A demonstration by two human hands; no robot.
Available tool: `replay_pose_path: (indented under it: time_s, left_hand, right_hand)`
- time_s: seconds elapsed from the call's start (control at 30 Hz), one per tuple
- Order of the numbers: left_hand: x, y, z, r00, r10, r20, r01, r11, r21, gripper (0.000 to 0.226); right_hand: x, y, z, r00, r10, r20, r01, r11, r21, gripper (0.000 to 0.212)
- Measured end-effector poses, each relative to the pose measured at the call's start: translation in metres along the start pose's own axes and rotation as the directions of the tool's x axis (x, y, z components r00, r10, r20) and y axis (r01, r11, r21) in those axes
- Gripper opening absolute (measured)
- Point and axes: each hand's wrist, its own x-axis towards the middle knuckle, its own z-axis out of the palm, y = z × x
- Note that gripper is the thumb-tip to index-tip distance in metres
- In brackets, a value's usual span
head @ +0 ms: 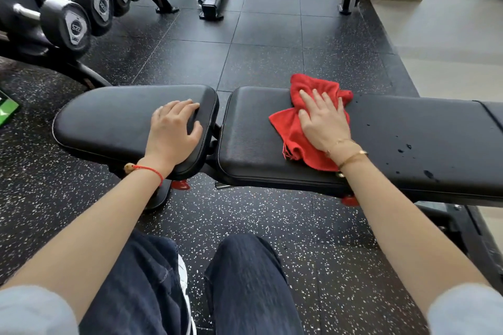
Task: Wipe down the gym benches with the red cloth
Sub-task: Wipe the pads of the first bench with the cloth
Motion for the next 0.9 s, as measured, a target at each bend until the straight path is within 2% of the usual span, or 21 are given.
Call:
replay_pose_path:
  time_s: [0.07, 0.17, 0.3, 0.37, 0.47, 0.57, 0.63, 0.7, 0.77, 0.9]
  left_hand:
    - [-0.001, 0.003, -0.002, 1.0, 0.009, -0.001, -0.009, 0.999, 0.03, 0.037]
    - [-0.003, 0.012, -0.003, 0.999, 0.049, 0.014, -0.049, 0.996, 0.073, 0.035]
    - [-0.007, 0.049, 0.001, 1.0, 0.019, 0.004, -0.019, 0.995, -0.096, 0.035]
    - [-0.008, 0.071, 0.006, 0.999, 0.036, 0.019, -0.033, 0.99, -0.137, 0.036]
    - [-0.008, 0.098, 0.015, 0.997, 0.055, 0.057, -0.045, 0.985, -0.168, 0.04]
    - [-0.011, 0.114, 0.025, 0.993, 0.06, 0.099, -0.046, 0.99, -0.134, 0.044]
    - [-0.014, 0.118, 0.028, 0.995, 0.042, 0.096, -0.031, 0.992, -0.118, 0.045]
    - [-0.016, 0.119, 0.03, 0.996, 0.023, 0.085, -0.013, 0.993, -0.117, 0.046]
    - [-0.015, 0.118, 0.03, 0.996, 0.025, 0.082, -0.015, 0.992, -0.124, 0.046]
    - [-0.016, 0.117, 0.03, 0.996, 0.039, 0.081, -0.027, 0.988, -0.154, 0.047]
  right_hand:
    - [0.01, -0.013, 0.003, 1.0, 0.011, 0.005, -0.011, 0.999, -0.037, 0.055]
    - [-0.007, -0.022, 0.005, 0.998, -0.068, 0.003, 0.068, 0.995, -0.069, 0.057]
    - [-0.062, -0.014, 0.003, 0.98, -0.196, -0.022, 0.195, 0.979, -0.051, 0.057]
    - [-0.081, 0.0, 0.001, 0.978, -0.207, -0.022, 0.206, 0.978, -0.037, 0.057]
    - [-0.075, 0.028, -0.003, 0.993, -0.115, -0.036, 0.115, 0.993, -0.013, 0.055]
    - [-0.032, 0.044, -0.008, 0.998, 0.053, -0.025, -0.053, 0.999, -0.002, 0.054]
    - [-0.002, 0.037, -0.01, 0.993, 0.115, 0.001, -0.115, 0.993, -0.002, 0.055]
    - [0.015, 0.017, -0.007, 0.998, 0.067, 0.011, -0.067, 0.997, -0.033, 0.055]
    - [0.012, -0.008, 0.0, 0.999, -0.049, 0.015, 0.05, 0.998, -0.04, 0.055]
    - [-0.033, -0.012, 0.003, 0.977, -0.212, 0.015, 0.212, 0.977, 0.032, 0.055]
